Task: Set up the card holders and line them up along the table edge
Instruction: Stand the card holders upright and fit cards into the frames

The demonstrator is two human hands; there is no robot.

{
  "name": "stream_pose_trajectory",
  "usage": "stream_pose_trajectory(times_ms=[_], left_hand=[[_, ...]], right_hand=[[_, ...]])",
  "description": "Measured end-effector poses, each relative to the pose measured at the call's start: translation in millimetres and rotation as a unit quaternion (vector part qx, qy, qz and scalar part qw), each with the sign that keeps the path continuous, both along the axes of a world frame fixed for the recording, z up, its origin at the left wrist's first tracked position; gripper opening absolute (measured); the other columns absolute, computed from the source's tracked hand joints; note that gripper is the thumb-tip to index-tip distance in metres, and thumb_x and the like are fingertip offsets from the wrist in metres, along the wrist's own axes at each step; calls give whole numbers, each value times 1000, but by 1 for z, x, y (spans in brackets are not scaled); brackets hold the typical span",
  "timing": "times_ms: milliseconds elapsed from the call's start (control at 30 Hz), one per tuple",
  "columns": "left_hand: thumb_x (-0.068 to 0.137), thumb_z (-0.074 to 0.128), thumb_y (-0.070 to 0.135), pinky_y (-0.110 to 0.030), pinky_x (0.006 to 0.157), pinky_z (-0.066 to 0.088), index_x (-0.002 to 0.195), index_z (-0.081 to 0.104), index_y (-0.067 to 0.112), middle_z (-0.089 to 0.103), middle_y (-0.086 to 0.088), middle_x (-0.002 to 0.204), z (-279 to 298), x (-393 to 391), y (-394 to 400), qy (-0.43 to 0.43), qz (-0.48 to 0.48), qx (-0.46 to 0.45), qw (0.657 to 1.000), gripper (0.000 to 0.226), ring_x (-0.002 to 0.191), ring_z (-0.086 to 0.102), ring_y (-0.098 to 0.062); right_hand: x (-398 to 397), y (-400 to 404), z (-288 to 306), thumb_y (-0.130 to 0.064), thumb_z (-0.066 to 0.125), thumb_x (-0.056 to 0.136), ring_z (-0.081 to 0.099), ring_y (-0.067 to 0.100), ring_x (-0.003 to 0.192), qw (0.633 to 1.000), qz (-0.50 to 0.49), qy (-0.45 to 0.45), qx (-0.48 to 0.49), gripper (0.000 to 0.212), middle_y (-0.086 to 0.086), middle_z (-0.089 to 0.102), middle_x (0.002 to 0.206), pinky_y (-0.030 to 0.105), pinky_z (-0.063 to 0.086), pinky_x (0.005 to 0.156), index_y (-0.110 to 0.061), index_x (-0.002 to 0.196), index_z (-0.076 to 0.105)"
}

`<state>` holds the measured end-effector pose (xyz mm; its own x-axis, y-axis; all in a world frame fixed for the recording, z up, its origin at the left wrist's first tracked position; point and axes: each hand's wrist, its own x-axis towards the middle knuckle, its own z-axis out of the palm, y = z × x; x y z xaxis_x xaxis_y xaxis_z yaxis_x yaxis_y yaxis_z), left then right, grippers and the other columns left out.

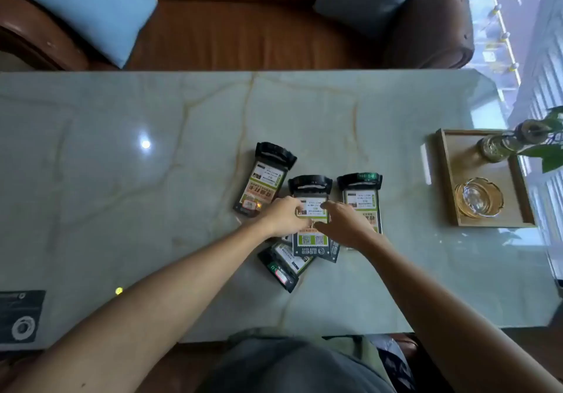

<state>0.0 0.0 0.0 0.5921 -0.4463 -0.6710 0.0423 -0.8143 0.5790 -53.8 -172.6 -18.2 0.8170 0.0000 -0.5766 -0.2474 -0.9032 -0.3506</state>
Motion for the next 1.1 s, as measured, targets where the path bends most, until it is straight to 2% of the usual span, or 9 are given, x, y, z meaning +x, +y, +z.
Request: stream_pose_trajectory(times_ms=[133, 267, 367, 467, 567, 733, 933, 1033, 1100], left_hand=[[92, 66, 37, -38, 78, 60, 103, 74, 21, 76, 2, 97, -13, -18, -8, 45, 27, 9, 999, 21, 89, 72, -20], [94, 60, 25, -38, 82, 60, 109, 72, 17, 75, -3, 105, -30, -33, -5, 82, 51, 27, 995, 21, 91, 71, -24], [93, 61, 25, -26, 62, 50, 100, 70, 21, 74, -2, 103, -38, -41, -5, 122, 129, 13, 984, 12, 80, 66, -16], [91, 64, 29, -31, 66, 54, 89, 69, 14, 71, -2, 87, -41, -42, -7, 150, 214, 4, 965, 16, 78, 65, -18], [90, 65, 28, -39, 81, 61, 80, 68, 17, 76, -5, 95, -42, -42, -8, 180, 245, -19, 952, 15, 86, 72, -24], [88, 70, 21, -40, 86, 60, 100, 69, 16, 73, 1, 99, -33, -32, -18, 99, 291, -55, 950, 14, 92, 69, -16], [93, 65, 24, -21, 48, 50, 105, 67, 17, 72, -2, 88, 0, 13, -33, -62, 337, -126, 931, 14, 65, 64, -15], [96, 61, 33, -39, 69, 59, 96, 72, 15, 75, -3, 89, 11, 37, -34, -69, 360, -161, 916, 20, 80, 72, -26], [96, 60, 37, -33, 75, 58, 94, 74, 17, 75, 2, 87, 13, 50, -35, -51, 376, -184, 907, 25, 78, 72, -11]], right_hand=[[-16, -1, -16, -27, 64, 92, 57, 12, 73, 998, -64, 24, 19, 35, 5, 70, 111, 21, 39, 48, -14, 124, 58], [-28, -1, -34, -22, 64, 90, 65, 12, 68, 974, -194, 73, 87, 20, -1, 70, 93, 27, 54, 55, -17, 109, 60], [-34, 3, -41, -22, 65, 89, 61, 13, 59, 930, -318, 75, 169, 5, -5, 72, 76, 29, 52, 51, -18, 91, 67], [-33, 2, -43, -15, 67, 86, 54, 12, 52, 889, -394, 94, 214, 16, -11, 60, 47, 32, 52, 55, -15, 70, 68], [-29, -3, -40, -9, 67, 84, 58, 13, 56, 879, -415, 94, 217, 13, -3, 65, 60, 29, 49, 53, -10, 71, 65], [-8, -22, -21, -8, 76, 83, 69, 15, 62, 854, -451, 39, 258, 18, 6, 70, 87, 13, 47, 42, -12, 94, 63], [34, -33, 8, -6, 66, 91, 60, 9, 52, 838, -436, -27, 327, 9, 3, 71, 77, 21, 49, 46, -15, 92, 69], [54, -38, 17, -9, 62, 93, 57, 12, 53, 824, -442, -43, 351, 11, 3, 67, 71, 25, 51, 52, -11, 91, 73], [63, -40, 22, -17, 60, 95, 58, 15, 56, 809, -449, -49, 376, 16, 4, 66, 72, 29, 50, 56, -9, 96, 73]])
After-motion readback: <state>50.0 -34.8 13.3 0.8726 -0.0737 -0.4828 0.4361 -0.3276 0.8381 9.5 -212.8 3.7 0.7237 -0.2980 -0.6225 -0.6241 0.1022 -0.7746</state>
